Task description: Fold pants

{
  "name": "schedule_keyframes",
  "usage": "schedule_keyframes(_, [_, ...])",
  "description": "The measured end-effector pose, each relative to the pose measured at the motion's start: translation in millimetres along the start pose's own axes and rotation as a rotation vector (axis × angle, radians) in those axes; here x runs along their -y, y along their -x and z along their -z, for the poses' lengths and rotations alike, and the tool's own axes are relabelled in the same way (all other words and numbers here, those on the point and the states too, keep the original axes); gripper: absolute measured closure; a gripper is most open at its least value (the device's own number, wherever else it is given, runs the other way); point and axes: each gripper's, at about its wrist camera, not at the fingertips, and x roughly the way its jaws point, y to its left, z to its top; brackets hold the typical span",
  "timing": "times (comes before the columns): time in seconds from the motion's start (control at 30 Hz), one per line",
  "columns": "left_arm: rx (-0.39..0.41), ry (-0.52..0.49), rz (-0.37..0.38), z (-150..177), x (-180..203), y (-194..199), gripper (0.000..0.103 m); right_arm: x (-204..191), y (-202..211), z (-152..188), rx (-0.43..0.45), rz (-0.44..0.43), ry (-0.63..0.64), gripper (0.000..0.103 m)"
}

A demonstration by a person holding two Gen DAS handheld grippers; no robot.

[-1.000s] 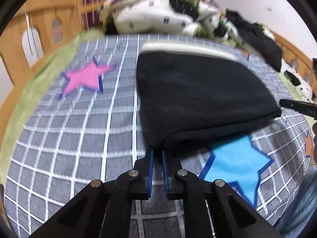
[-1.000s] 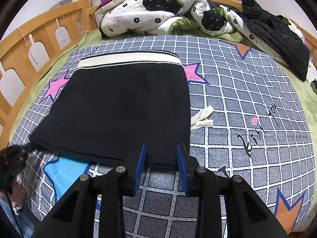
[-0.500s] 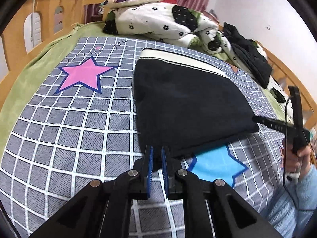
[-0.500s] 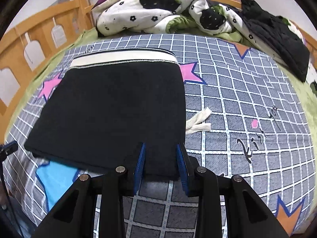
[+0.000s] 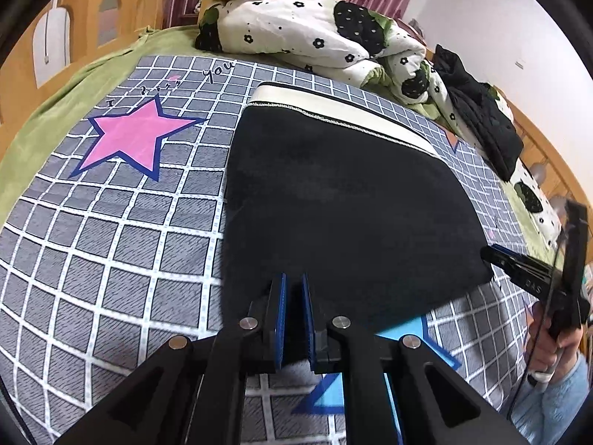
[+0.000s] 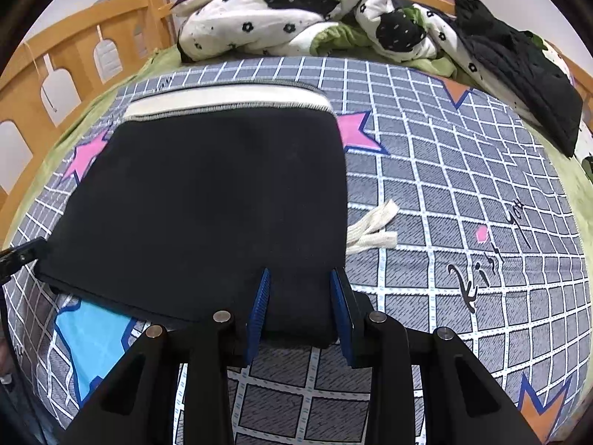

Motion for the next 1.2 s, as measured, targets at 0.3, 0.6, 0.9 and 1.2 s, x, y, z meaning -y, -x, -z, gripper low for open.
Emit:
schedule_keyframes(0.3, [-0.055, -0.040, 0.033, 1.5, 9.5, -14.1, 0.076, 5.9, -14.2, -3.0, -0.025, -0.021, -0.003, 0.068])
schedule_keyframes(0.6, [0.074, -0.091, -0.073, -42.2, 19.1, -26.5, 0.075, 9.6, -0.7, -28.6, 0.107, -0.067, -0.004, 0.068])
schedule_keyframes(0.9, [0.122, -0.154, -0.111, -106.6, 28.7, -69.0, 0.073, 16.8, -47.6, -102.0, 0.157, -0.044, -0.130, 0.068])
schedule_keyframes(1.2, [0.074, -0.241, -0.164, -103.9, 37.5, -109.1, 0.055, 7.1, -104.3, -132.1, 0.121, 0.023, -0.044, 0.068])
